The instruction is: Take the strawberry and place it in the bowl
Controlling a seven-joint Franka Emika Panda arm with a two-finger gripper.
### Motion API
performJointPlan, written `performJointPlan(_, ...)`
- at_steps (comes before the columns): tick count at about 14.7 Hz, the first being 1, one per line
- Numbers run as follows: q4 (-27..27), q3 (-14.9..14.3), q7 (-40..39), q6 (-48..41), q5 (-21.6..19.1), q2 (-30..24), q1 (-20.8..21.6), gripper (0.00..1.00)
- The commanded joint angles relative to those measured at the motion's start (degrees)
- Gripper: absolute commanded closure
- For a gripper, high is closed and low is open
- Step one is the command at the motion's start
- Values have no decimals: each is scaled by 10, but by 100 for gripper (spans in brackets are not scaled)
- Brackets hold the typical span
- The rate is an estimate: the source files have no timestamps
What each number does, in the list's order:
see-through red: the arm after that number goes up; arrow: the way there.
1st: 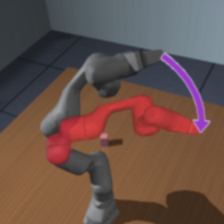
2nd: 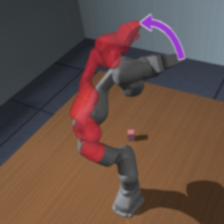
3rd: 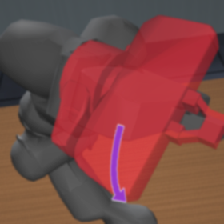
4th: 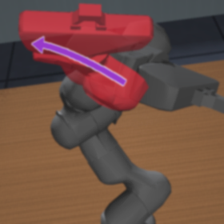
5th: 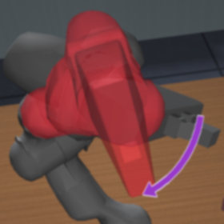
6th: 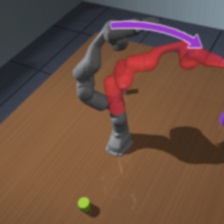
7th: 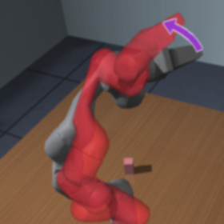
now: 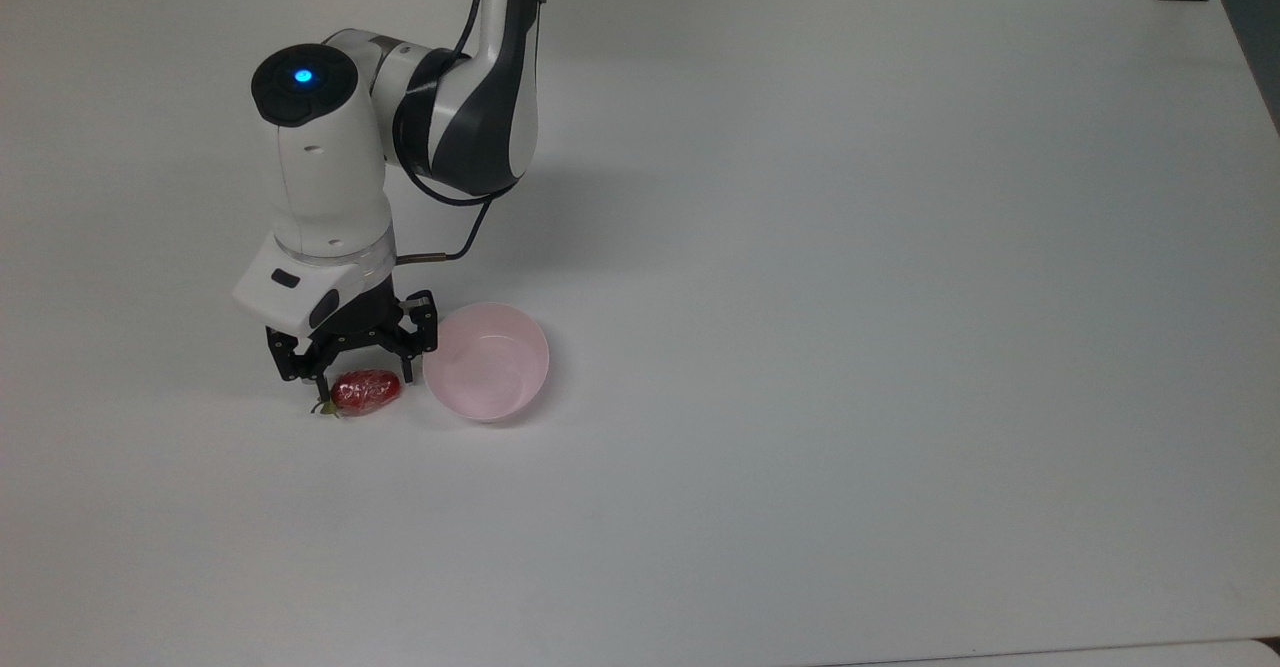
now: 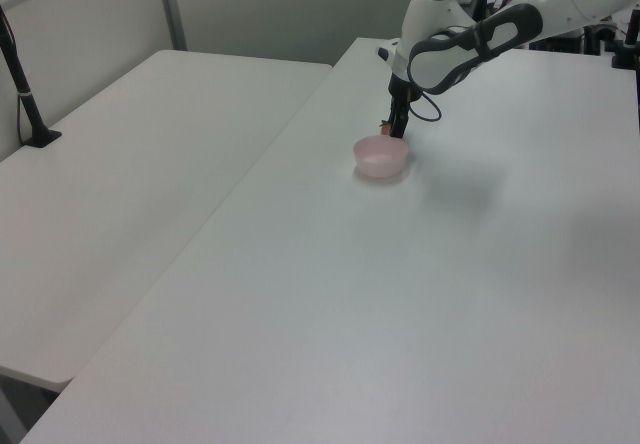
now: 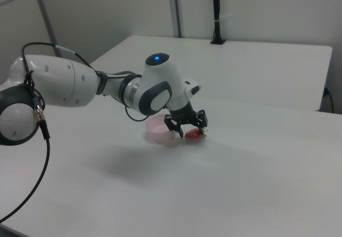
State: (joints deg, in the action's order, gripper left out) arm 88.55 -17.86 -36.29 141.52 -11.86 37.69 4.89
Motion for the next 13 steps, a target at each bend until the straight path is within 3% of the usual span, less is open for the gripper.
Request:
performJointPlan(1,2,-2,7,27,-10,3,5,21)
performJointPlan(3,7,-1,24,83,-13,5,5,21)
performJointPlan(7,14,0,25,84,-2,9,6,21)
performJointPlan(13,21,1,5,64,29,8,3,47)
